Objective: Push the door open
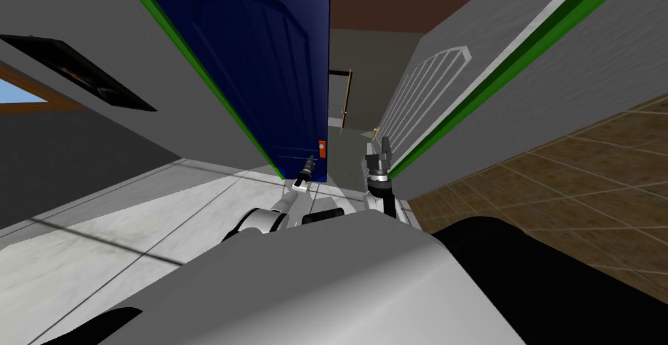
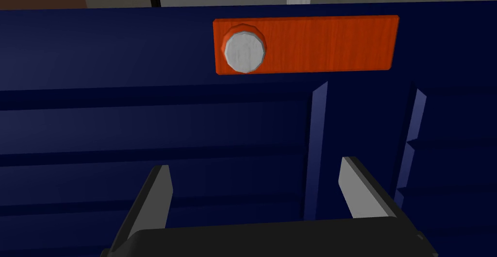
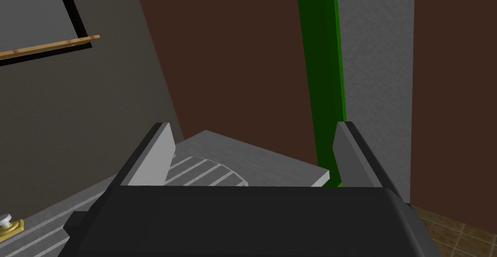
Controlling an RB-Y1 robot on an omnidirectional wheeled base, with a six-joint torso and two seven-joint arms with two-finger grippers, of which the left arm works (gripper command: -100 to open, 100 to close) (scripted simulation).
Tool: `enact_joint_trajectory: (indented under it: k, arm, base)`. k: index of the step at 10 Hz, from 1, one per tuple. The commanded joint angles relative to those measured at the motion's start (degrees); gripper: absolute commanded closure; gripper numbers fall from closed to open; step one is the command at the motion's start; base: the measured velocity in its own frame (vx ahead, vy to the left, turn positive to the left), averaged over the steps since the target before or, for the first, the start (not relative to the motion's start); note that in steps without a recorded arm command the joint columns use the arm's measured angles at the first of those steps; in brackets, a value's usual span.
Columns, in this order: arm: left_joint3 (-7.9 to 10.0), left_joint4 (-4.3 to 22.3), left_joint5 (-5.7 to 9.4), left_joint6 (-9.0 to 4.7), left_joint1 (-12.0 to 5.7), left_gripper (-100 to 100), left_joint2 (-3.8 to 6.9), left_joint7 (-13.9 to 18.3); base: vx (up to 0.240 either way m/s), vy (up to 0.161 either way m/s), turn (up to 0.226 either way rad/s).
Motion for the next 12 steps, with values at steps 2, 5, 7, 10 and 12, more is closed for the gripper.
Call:
enact_joint_trajectory:
  k: [2,5,7,10,12]
  arm:
    - [0.24,0.09,0.09,0.00,-0.03,-100,1.04,-0.10]
    - [0.59,0.22,0.23,0.01,-0.08,-100,1.79,-0.24]
    - [0.85,0.31,0.34,0.01,-0.12,-100,1.91,-0.35]
    - [1.23,0.45,0.49,0.02,-0.17,-100,1.44,-0.51]
    - [1.46,0.54,0.58,0.03,-0.20,-100,0.70,-0.61]
  base:
    - [0.142,-0.061,-0.024]
    - [0.188,-0.056,-0.022]
    - [0.191,-0.064,-0.026]
    - [0.198,-0.078,-0.024]
    - [0.180,-0.058,-0.020]
